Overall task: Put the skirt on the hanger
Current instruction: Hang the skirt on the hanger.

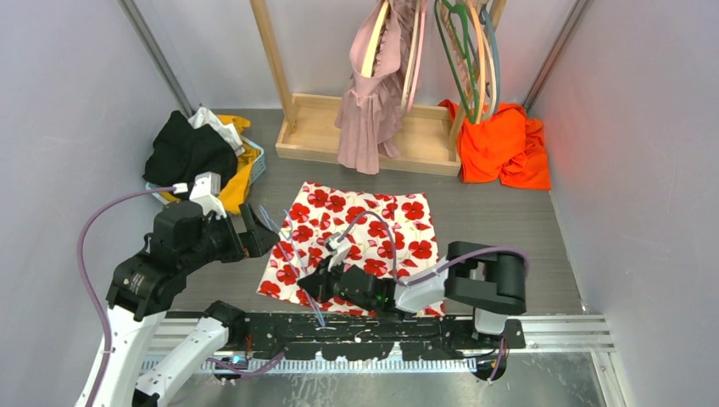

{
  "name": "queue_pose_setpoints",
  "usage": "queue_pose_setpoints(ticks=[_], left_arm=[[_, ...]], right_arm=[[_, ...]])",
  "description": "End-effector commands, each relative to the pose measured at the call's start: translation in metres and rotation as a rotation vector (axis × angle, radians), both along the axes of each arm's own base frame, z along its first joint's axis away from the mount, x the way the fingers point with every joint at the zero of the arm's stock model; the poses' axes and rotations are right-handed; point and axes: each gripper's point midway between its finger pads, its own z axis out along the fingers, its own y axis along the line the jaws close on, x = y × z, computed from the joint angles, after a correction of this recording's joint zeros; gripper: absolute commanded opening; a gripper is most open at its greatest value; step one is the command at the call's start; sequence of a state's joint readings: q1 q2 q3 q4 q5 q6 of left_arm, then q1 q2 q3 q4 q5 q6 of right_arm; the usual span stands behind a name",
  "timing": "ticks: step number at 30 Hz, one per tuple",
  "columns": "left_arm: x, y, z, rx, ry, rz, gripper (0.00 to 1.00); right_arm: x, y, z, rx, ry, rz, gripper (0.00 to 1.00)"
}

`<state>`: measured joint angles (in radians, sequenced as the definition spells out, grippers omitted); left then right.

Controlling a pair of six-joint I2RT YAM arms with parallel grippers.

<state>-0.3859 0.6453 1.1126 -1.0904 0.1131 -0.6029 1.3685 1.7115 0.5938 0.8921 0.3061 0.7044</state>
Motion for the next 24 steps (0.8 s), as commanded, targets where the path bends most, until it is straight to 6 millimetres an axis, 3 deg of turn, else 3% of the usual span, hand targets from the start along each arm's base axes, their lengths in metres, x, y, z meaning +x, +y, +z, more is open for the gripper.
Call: queue_pose_setpoints(ticks=[1,7,14,17,20,24], left_arm=[[-0.006,0.005,0.014,-0.015,-0.033,0.021,0.99],[-0.008,0.006,0.019,-0.020,-0.040,0.024,0.99],[-0.007,0.003,0.022,-0.036,-0.044,0.015,0.99],[-0.009,0.004,0.025,-0.036,-0.046,0.015,0.99],[-0.010,0.004,0.028,-0.038,-0.053,0.014,1.00],[-0.010,0.003,0.029,-0.043,-0.057,0.010,0.99]], right_arm=[[-0.007,0.041,0.063,0.242,-0.070,0.045,0.01],[-0.025,0.059,0.072,0.265,-0.086,0.107,0.01],[-0.034,0.084,0.055,0.255,0.000,0.104,0.01],[-0.050,0.093,0.046,0.255,0.043,0.146,0.01],[-0.067,0.089,0.040,0.220,0.054,0.177,0.01],[-0.075,0.070,0.026,0.189,0.089,0.197,0.01]])
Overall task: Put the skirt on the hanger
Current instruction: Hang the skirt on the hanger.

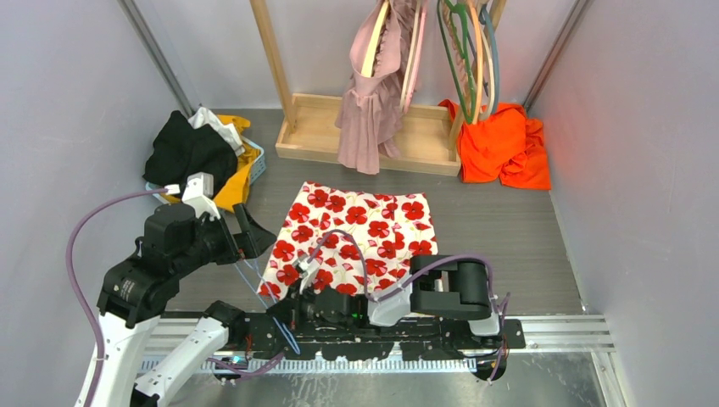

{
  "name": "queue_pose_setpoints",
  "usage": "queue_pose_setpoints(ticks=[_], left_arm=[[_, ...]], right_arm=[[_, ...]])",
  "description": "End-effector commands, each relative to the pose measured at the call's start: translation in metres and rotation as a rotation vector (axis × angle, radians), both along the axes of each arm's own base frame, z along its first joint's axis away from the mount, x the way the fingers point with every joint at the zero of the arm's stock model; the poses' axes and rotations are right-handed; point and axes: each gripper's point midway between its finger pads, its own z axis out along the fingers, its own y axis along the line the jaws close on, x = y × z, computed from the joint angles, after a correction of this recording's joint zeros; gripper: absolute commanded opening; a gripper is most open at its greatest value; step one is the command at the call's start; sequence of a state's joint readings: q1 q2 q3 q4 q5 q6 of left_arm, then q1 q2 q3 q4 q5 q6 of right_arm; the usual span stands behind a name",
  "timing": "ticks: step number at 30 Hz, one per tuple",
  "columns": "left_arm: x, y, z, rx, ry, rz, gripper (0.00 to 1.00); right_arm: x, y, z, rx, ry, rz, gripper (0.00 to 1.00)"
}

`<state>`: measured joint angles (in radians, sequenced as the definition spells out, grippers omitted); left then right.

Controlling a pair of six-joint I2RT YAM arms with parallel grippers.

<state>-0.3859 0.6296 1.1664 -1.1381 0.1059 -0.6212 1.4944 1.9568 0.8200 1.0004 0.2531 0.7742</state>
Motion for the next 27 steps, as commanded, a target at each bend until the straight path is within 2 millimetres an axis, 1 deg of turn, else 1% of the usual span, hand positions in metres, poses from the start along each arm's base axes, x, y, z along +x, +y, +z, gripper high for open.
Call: queue_pose_setpoints(ticks=[1,4,6,11,14,15,16,22,27], left_arm=[[0.000,-0.002,0.015,-0.027,-0.043,-0.007,0.99],[0.001,-0.004,0.014,-0.033,-0.042,-0.008,0.99],[0.002,-0.004,0.013,-0.034,-0.038,-0.009,0.99],[0.003,-0.005,0.013,-0.038,-0.035,-0.007,0.99],[0.004,-0.005,0.015,-0.037,-0.037,-0.008,0.99],[0.005,-0.006,0.016,-0.038,-0.039,-0.008,0.99],[0.005,-0.006,0.016,-0.038,-0.039,-0.008,0.99],[0.008,-0.009,0.017,-0.048,-0.040,-0.017,0.99],[0.008,-0.011,0.016,-0.055,-0.037,-0.024,0.99]], right_arm=[[-0.014,-0.012,0.021,0.066,0.038,0.038,0.01],[-0.021,-0.012,0.022,0.069,0.046,0.076,0.01],[-0.021,-0.011,0.020,0.063,0.046,0.078,0.01],[-0.004,-0.018,0.006,-0.034,0.038,-0.006,0.01],[0.007,-0.028,0.001,-0.103,0.026,-0.072,0.01],[0.012,-0.032,0.002,-0.113,0.021,-0.103,0.01],[0.015,-0.036,-0.002,-0.145,0.027,-0.126,0.01],[0.029,-0.059,-0.007,-0.237,0.013,-0.224,0.01],[0.037,-0.071,-0.016,-0.294,-0.003,-0.286,0.01]])
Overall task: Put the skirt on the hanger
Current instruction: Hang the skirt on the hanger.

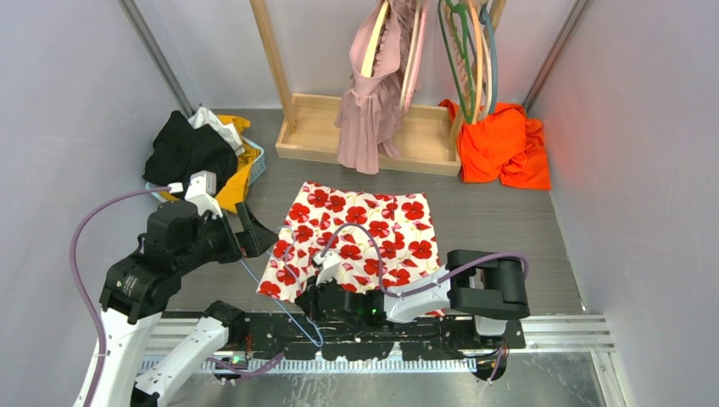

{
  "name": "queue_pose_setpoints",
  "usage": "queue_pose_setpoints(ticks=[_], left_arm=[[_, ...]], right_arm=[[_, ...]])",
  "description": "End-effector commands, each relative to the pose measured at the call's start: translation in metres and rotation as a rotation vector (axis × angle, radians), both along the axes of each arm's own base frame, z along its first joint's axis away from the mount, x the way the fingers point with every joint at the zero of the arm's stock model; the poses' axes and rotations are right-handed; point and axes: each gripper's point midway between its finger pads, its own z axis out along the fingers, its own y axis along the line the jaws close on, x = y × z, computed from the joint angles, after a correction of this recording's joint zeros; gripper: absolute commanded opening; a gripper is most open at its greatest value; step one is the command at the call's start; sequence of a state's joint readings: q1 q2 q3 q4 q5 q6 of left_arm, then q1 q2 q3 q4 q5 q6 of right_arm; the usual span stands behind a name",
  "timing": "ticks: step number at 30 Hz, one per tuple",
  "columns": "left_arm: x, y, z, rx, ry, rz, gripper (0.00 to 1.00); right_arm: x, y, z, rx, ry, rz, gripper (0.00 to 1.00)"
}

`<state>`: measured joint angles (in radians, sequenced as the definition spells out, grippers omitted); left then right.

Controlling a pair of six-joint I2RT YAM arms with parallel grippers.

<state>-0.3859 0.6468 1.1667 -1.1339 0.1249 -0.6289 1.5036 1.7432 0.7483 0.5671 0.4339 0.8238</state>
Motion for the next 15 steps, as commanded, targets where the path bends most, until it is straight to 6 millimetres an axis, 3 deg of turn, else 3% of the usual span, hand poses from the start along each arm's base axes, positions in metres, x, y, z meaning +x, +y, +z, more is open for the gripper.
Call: queue_pose_setpoints(ticks=[1,10,15], left_arm=[[0.007,-0.007,0.016,-0.045,-0.053,-0.011,0.99],[0.010,-0.014,0.003,-0.054,-0.027,-0.036,0.99],[0.012,-0.023,-0.008,-0.063,0.006,-0.077,1.00]], right_arm=[[0.018,-0.013,0.007,-0.029,-0.030,-0.123,0.01],[0.049,-0.058,0.018,-0.035,-0.041,-0.402,0.01],[0.057,-0.046,0.015,-0.043,-0.042,-0.469,0.01]])
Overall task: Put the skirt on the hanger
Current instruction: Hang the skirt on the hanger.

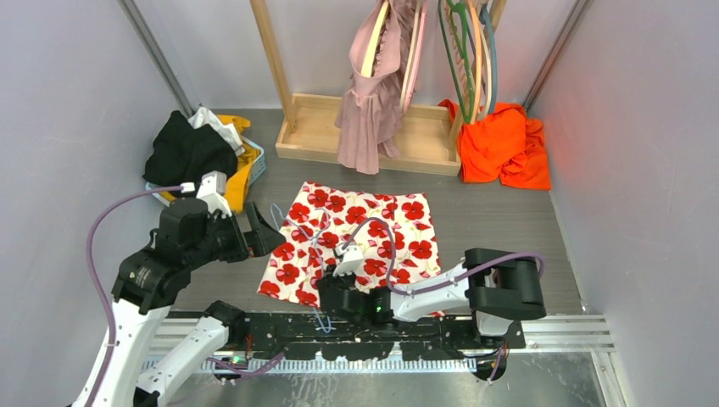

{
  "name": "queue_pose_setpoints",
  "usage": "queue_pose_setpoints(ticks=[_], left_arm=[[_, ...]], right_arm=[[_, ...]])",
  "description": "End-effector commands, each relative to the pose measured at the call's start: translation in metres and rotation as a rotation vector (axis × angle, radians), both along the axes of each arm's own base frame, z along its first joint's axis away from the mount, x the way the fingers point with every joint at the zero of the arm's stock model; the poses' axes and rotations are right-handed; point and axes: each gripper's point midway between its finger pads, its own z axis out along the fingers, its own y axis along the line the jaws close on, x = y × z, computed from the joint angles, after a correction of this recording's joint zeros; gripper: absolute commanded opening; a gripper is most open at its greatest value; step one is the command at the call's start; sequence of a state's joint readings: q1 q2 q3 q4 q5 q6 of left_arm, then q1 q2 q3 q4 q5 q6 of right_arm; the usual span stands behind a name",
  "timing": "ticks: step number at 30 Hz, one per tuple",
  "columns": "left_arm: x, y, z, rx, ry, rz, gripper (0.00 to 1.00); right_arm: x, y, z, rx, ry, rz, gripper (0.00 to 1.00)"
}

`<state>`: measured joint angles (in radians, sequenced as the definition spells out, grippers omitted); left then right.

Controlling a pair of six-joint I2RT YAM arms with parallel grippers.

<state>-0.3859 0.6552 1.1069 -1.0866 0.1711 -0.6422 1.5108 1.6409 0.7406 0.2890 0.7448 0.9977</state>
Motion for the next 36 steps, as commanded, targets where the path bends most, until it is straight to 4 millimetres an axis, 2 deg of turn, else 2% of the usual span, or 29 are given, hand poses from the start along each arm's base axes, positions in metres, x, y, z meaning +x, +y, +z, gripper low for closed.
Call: queue_pose_setpoints(ticks=[1,6,12,16,21,26,30,36], left_arm=[[0.008,-0.012,0.004,-0.036,-0.026,-0.048,0.99],[0.005,-0.018,-0.004,-0.065,-0.013,-0.068,0.99],[0.004,-0.023,-0.025,-0.075,0.034,-0.087,1.00],[0.006,-0.023,-0.046,-0.063,0.072,-0.074,0.99],[0.005,-0.008,-0.084,-0.003,0.133,0.013,1.00],[0.002,-0.003,-0.097,-0.037,0.184,0.107,0.99],[0.004,0.007,-0.119,-0.009,0.251,0.209,1.00],[0.007,-0.008,-0.156,-0.054,0.374,0.223,0.99]], right_arm=[[0.017,0.011,0.012,0.029,-0.029,-0.140,0.01],[0.028,0.021,0.007,0.046,-0.004,-0.200,0.01],[0.044,0.000,-0.005,0.073,0.014,-0.321,0.01],[0.050,-0.009,-0.002,0.093,0.009,-0.382,0.01],[0.052,0.004,0.007,0.098,0.014,-0.396,0.01],[0.055,0.010,-0.001,0.101,0.061,-0.415,0.01],[0.061,0.008,-0.003,0.117,0.071,-0.444,0.01],[0.072,-0.004,-0.017,0.127,0.083,-0.501,0.01]])
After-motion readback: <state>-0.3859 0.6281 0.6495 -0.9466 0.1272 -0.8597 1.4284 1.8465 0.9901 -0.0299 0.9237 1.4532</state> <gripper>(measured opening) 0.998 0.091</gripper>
